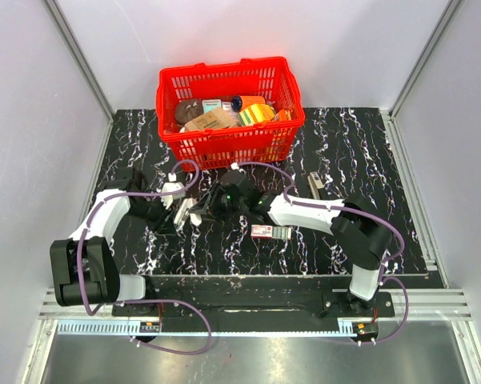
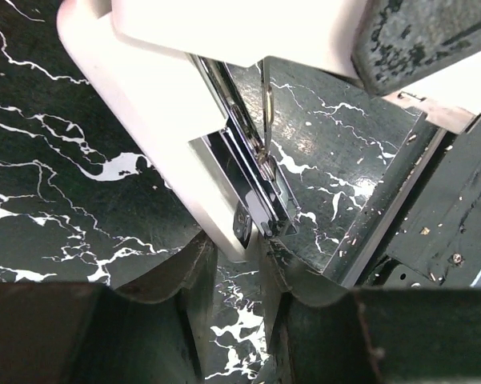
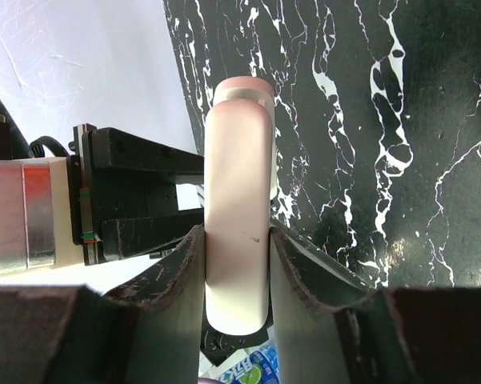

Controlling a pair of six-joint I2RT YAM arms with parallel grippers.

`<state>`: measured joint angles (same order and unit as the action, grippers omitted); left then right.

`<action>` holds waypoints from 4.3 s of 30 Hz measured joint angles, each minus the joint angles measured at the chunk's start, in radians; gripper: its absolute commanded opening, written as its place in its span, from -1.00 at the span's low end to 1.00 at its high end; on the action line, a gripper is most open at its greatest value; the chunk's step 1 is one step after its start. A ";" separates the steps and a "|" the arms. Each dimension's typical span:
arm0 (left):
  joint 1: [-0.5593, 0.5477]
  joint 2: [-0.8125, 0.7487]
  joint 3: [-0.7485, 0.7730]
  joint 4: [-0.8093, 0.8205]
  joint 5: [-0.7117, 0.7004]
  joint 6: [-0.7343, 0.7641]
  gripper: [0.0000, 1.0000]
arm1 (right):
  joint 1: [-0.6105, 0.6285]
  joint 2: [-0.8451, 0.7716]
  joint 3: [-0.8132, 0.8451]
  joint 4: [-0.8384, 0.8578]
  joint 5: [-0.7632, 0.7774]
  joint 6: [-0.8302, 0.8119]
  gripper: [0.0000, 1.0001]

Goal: Unload the staples from the stapler

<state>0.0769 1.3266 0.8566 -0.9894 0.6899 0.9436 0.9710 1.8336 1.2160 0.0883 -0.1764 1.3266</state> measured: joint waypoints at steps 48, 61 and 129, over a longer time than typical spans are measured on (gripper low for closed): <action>-0.021 -0.432 -0.429 0.603 -0.413 0.240 -0.88 | 0.019 0.132 0.139 -0.079 -0.201 -0.668 -1.00; -0.069 -0.519 -0.466 0.715 -0.514 0.344 -0.88 | 0.021 0.132 0.162 -0.082 -0.185 -0.748 -1.00; 0.265 -0.278 0.278 -0.019 0.046 -0.498 0.98 | 0.094 0.745 1.198 -0.823 0.096 -0.752 0.55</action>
<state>0.3416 1.0485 1.1343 -1.0084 0.7357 0.4458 1.0653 2.5790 2.4138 -0.7349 -0.0803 0.5743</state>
